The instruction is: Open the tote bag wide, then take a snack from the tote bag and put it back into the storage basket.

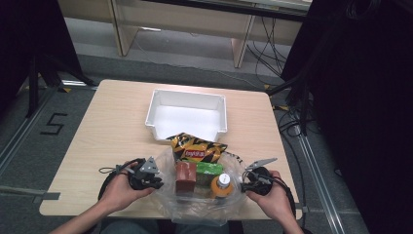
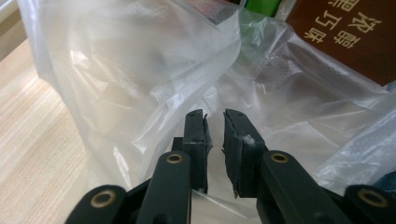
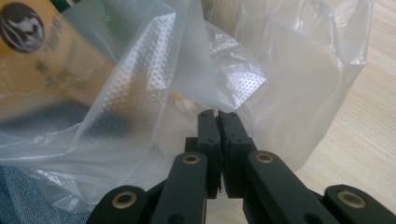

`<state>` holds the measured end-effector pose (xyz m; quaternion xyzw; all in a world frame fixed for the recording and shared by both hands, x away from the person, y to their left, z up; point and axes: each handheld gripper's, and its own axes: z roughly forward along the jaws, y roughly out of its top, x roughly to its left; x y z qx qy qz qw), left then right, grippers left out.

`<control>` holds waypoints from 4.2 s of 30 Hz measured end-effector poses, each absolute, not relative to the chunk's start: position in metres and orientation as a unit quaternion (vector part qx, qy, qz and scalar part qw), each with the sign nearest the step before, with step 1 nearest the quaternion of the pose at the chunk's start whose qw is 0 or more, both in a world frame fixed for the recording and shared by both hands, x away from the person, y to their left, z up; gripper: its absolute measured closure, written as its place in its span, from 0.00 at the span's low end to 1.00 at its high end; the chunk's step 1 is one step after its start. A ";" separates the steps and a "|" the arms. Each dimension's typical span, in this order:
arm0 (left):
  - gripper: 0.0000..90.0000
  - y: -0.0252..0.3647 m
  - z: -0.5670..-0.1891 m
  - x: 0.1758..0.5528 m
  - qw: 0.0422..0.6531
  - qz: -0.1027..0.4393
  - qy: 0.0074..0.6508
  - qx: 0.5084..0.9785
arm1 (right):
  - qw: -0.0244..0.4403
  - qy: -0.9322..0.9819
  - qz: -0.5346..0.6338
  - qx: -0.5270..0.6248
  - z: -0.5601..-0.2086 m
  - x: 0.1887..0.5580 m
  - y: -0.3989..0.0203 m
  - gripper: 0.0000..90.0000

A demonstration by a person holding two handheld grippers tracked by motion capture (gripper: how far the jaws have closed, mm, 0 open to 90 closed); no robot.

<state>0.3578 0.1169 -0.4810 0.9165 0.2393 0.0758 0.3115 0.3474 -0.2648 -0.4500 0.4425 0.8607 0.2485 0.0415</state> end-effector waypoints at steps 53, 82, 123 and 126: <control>0.83 0.118 -0.465 0.342 0.372 0.057 0.245 0.894 | 0.073 0.850 0.304 0.424 -0.437 0.345 -0.259 1.00; 0.80 0.154 -0.400 0.356 0.492 0.139 0.292 0.808 | 0.162 0.816 0.369 0.414 -0.382 0.335 -0.272 0.87; 0.70 0.192 -0.438 0.348 0.497 0.159 0.367 0.770 | 0.180 0.757 0.462 0.425 -0.376 0.366 -0.268 0.71; 0.68 0.190 -0.438 0.347 0.498 0.156 0.362 0.773 | 0.165 0.752 0.473 0.429 -0.373 0.366 -0.266 0.70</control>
